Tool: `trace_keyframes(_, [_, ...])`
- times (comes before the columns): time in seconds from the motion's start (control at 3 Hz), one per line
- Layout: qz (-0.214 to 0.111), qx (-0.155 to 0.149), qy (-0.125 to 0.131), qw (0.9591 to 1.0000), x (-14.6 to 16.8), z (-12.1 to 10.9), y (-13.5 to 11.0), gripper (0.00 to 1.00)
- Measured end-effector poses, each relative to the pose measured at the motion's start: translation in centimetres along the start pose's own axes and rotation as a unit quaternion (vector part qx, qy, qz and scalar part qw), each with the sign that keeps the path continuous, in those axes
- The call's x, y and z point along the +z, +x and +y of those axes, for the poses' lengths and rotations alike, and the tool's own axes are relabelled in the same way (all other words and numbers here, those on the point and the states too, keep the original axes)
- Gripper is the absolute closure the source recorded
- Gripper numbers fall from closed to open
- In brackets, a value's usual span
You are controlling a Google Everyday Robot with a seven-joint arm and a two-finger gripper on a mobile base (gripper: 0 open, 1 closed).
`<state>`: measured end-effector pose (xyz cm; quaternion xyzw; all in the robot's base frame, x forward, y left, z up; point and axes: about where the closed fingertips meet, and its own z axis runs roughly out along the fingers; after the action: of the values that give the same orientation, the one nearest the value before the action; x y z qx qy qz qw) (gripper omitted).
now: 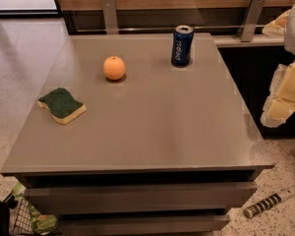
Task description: Knock pepsi can over
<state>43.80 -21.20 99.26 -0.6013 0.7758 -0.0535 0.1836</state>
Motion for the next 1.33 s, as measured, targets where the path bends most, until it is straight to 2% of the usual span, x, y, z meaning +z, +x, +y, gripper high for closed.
trace_keyframes(0.33, [0.0,0.0,0.0,1.0,0.0,0.0,0.0,0.0])
trace_keyframes(0.67, [-0.018,0.014,0.012,0.9997,0.3,-1.3,0.1,0.0])
trace_keyframes(1.0, [-0.081,0.053,0.047,0.9942,0.6,-4.9,0.9,0.0])
trace_keyframes(1.33, [-0.182,0.11,0.077,0.974,2.1,-9.2,0.5,0.0])
